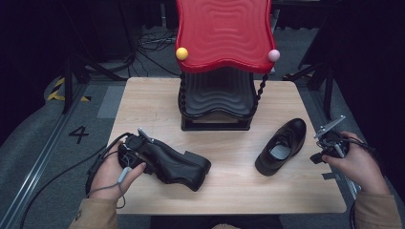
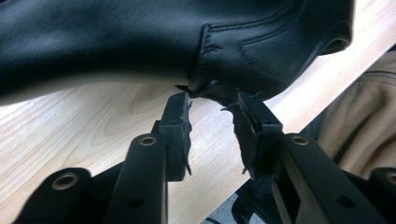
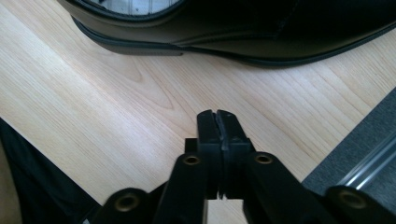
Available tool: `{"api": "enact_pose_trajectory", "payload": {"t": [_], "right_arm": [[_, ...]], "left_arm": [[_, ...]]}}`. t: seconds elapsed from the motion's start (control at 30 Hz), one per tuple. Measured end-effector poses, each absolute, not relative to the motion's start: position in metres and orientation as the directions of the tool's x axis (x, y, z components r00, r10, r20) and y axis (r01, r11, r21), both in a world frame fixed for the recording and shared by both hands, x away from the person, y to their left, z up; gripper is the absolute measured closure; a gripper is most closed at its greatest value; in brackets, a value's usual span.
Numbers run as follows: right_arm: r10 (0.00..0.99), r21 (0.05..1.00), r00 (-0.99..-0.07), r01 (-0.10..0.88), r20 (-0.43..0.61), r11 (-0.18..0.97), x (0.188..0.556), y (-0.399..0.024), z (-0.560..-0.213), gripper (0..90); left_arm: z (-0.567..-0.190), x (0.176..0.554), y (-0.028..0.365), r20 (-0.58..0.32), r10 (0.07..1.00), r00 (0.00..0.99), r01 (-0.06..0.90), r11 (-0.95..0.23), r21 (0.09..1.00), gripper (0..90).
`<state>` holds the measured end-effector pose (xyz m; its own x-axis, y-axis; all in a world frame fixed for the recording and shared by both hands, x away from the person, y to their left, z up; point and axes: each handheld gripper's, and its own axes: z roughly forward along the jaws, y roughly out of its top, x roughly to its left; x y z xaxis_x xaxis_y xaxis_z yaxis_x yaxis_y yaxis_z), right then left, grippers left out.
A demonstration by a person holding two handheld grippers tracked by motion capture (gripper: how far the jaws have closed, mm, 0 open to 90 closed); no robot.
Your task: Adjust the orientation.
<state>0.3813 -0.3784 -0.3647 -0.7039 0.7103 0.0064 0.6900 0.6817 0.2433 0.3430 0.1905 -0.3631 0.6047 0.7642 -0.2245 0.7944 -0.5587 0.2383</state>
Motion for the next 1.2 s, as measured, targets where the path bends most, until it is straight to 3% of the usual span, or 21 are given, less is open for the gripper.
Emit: {"api": "enact_pose_trajectory", "payload": {"t": [0.37,0.53,1.2], "right_arm": [[0.714,0.227,-0.7,0.696,0.005,0.681,0.382,-0.381,-0.369,90.0],[0.704,0.23,-0.71,0.688,0.013,0.689,0.382,-0.38,-0.37,89.6],[0.692,0.222,-0.722,0.678,0.019,0.701,0.384,-0.376,-0.374,84.5]], "left_arm": [[-0.357,0.341,0.178,-0.212,0.736,0.643,0.763,-0.59,0.265,79.5],[-0.355,0.343,0.17,-0.227,0.715,0.662,0.748,-0.607,0.269,89.1],[-0.348,0.372,0.091,-0.192,0.607,0.771,0.637,-0.724,0.266,89.9]]}}
